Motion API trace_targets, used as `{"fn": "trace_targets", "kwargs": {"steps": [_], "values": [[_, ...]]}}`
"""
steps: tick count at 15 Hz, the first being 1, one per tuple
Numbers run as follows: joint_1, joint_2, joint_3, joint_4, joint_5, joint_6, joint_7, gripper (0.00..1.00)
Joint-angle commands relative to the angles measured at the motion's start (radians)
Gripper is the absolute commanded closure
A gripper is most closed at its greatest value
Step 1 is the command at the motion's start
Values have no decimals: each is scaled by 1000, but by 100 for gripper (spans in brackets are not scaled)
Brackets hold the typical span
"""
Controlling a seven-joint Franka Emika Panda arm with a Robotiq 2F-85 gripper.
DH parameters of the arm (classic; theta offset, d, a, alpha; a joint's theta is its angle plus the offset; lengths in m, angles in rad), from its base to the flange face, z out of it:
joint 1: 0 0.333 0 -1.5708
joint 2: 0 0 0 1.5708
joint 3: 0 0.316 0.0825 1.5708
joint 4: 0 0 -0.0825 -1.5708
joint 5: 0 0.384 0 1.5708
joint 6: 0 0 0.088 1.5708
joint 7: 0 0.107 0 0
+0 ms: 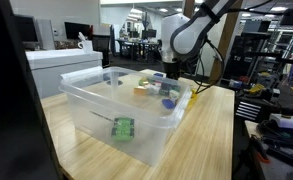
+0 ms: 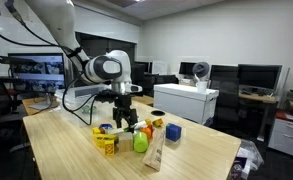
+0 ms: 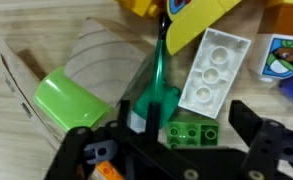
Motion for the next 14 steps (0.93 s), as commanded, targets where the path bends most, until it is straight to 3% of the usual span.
{"fn": "trace_targets", "kwargs": {"steps": [1,2,3,5,14], "values": [[18,63,-16,39,-16,31,33,0],[21,68,-16,49,-11,24,33,0],[23,68,-13,57,-5,14,33,25],[35,44,-14,61,-10,-12,40,33],[77,-217,51,165,39,-281,17,100]]}}
